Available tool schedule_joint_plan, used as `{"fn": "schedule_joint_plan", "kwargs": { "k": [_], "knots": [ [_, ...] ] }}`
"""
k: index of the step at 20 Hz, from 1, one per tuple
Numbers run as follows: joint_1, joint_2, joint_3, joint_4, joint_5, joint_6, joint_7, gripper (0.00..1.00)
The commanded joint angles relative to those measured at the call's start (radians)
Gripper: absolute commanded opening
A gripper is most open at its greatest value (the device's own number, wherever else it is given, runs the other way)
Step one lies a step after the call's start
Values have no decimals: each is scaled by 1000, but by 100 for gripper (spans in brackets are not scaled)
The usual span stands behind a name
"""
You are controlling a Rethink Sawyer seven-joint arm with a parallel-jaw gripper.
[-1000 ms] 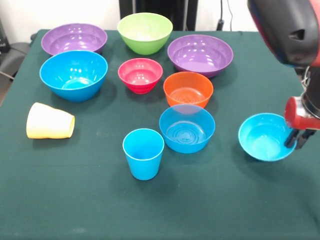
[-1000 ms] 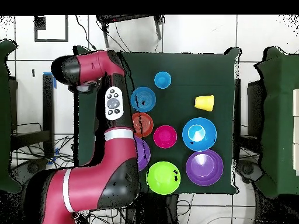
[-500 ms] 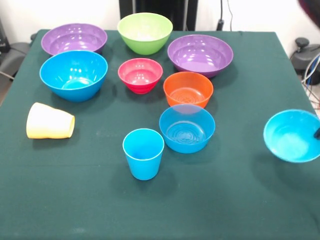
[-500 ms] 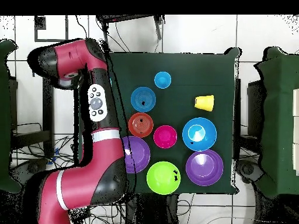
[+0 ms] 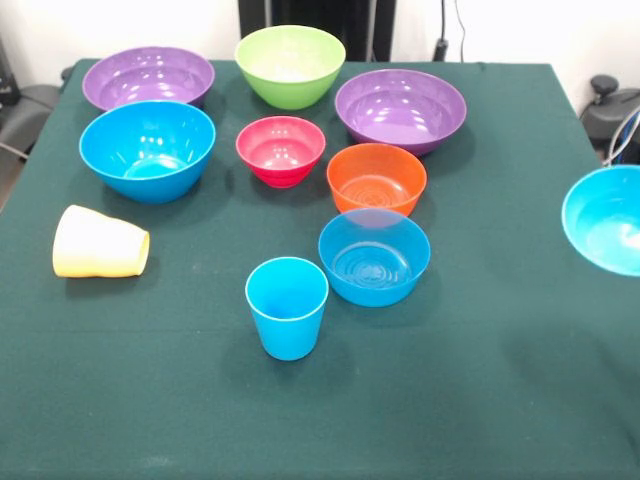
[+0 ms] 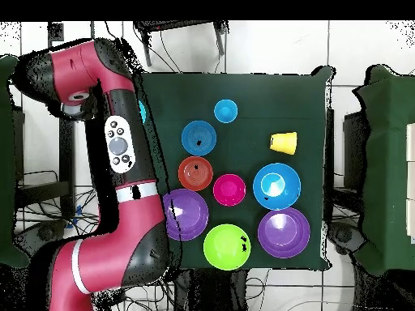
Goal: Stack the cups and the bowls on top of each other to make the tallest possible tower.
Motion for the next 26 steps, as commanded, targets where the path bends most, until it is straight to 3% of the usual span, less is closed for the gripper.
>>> {"fn": "schedule_joint_plan", "kwargs": {
  "k": [1,10,15,17,20,26],
  "knots": [
    [-13,0,9,-83,-69,132,-85,0],
    [-39,23,-61,-113,-20,110,-183,0],
    [-56,54,-173,-129,86,80,-239,0],
    [-68,75,-269,-139,177,58,-267,0],
    [-97,119,-472,-151,380,7,-297,0],
    [-213,196,-1144,-157,1027,-135,-384,0]
  ]
}}
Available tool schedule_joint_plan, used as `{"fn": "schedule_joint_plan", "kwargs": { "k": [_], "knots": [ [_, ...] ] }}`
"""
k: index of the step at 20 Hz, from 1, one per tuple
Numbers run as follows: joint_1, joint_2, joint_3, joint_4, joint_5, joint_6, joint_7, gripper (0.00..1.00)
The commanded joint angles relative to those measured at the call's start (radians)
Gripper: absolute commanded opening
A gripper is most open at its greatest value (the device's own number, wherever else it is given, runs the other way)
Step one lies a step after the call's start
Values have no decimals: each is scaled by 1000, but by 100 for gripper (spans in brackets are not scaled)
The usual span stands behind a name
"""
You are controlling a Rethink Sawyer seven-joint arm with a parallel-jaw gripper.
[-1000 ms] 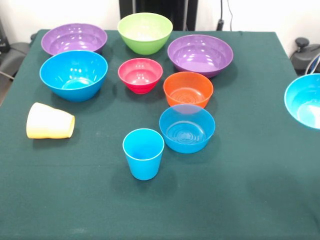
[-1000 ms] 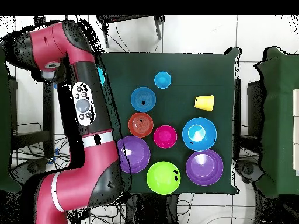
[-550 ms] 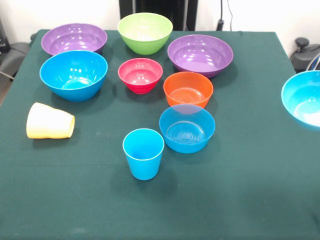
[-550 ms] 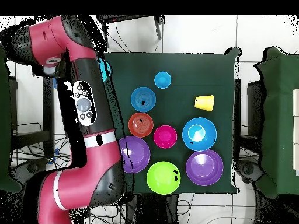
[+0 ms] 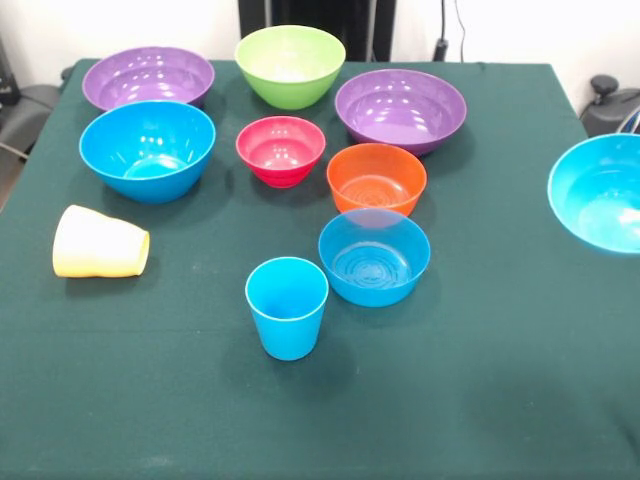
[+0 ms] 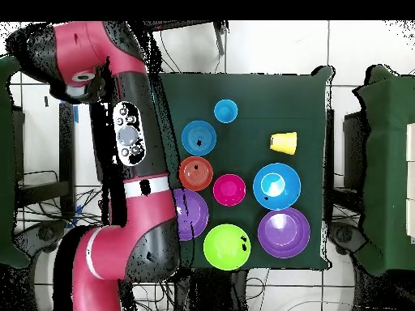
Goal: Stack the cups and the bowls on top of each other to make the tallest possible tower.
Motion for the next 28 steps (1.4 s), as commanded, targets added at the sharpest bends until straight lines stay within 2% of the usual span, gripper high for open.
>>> {"fn": "schedule_joint_plan", "kwargs": {
  "k": [1,4,5,9,17,28],
  "knots": [
    [-128,86,-718,19,599,-171,-407,0],
    [-178,85,-978,38,849,-218,-487,0],
    [-192,84,-1044,44,913,-229,-513,0],
    [-245,81,-1221,62,1093,-268,-619,0],
    [-343,56,-1491,89,1358,-283,-792,0],
    [-429,28,-1818,124,1701,-280,-933,0]
  ]
}}
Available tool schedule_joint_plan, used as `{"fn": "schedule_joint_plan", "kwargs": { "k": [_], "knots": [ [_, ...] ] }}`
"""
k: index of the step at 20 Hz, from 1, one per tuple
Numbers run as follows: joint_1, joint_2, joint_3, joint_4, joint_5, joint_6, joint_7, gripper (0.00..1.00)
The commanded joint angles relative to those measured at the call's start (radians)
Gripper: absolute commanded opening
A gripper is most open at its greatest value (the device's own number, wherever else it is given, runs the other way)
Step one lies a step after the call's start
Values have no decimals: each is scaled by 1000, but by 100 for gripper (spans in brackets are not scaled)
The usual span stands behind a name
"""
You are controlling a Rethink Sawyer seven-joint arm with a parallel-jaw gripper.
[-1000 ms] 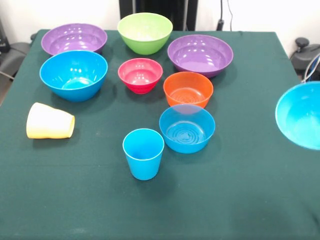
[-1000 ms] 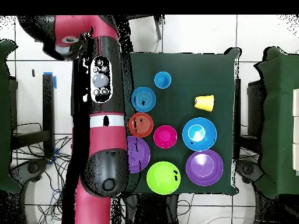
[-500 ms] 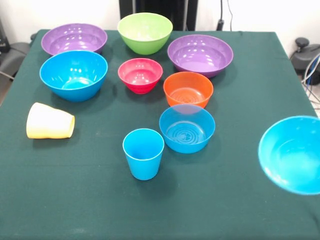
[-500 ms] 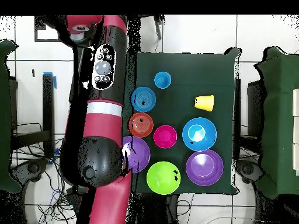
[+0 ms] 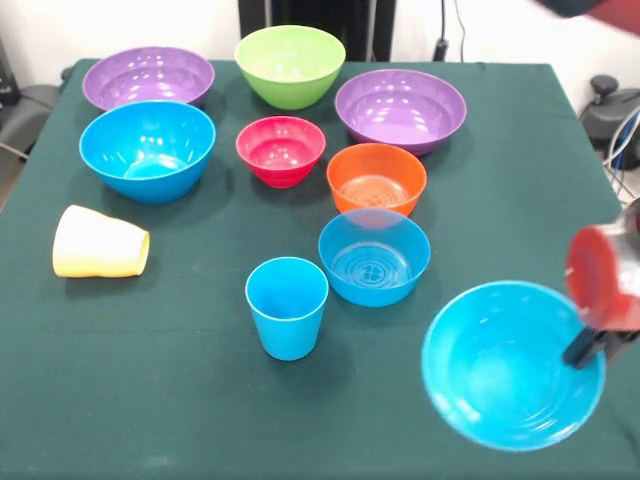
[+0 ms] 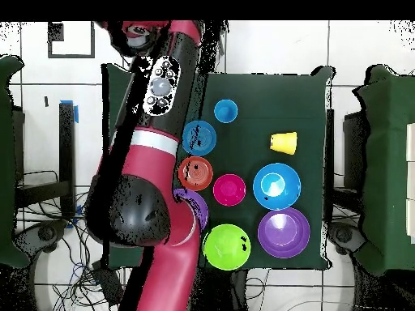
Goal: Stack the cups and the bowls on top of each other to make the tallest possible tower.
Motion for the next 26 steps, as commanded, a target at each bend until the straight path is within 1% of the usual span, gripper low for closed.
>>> {"fn": "schedule_joint_plan", "kwargs": {
  "k": [1,5,7,10,13,15,21,23,26],
  "knots": [
    [-60,-40,-339,54,208,-36,-373,0],
    [-82,-62,-453,66,319,-9,-426,0],
    [-93,-68,-494,69,364,-4,-449,0],
    [-101,-76,-539,72,418,17,-464,0],
    [-103,-81,-579,75,464,50,-445,0],
    [-100,-86,-603,80,479,59,-442,0],
    [-91,-93,-637,93,476,62,-415,0],
    [-86,-99,-661,104,458,70,-407,0],
    [-79,-102,-674,115,429,51,-419,0]
  ]
}}
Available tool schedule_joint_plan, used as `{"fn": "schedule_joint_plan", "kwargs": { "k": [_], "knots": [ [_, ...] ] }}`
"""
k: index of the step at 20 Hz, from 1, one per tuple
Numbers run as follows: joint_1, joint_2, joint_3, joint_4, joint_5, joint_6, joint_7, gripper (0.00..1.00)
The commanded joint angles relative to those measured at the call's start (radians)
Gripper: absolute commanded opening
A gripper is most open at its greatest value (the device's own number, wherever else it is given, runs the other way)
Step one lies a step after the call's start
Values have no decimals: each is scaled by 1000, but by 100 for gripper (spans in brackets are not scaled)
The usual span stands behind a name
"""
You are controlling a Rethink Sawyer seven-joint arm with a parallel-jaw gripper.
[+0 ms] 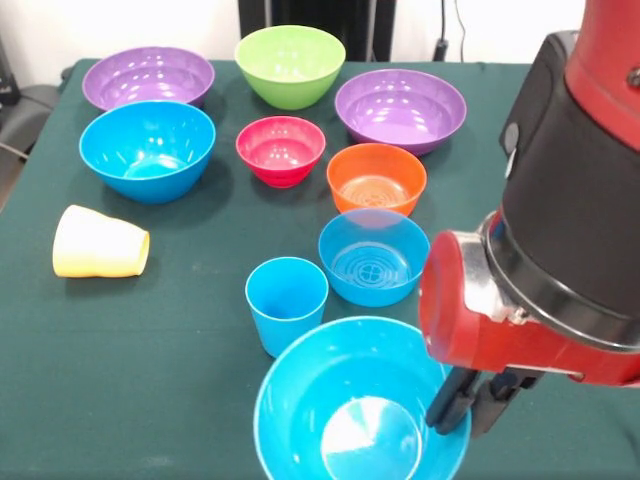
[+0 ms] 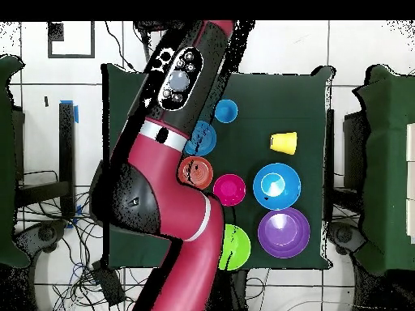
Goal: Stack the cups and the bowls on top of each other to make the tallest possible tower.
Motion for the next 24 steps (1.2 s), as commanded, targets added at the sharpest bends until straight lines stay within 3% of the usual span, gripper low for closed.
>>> {"fn": "schedule_joint_plan", "kwargs": {
  "k": [1,12,24],
  "knots": [
    [21,-25,-170,-25,-45,47,-309,0],
    [33,-23,-202,2,-119,27,-329,0],
    [59,-23,-211,22,-213,90,-247,0]
  ]
}}
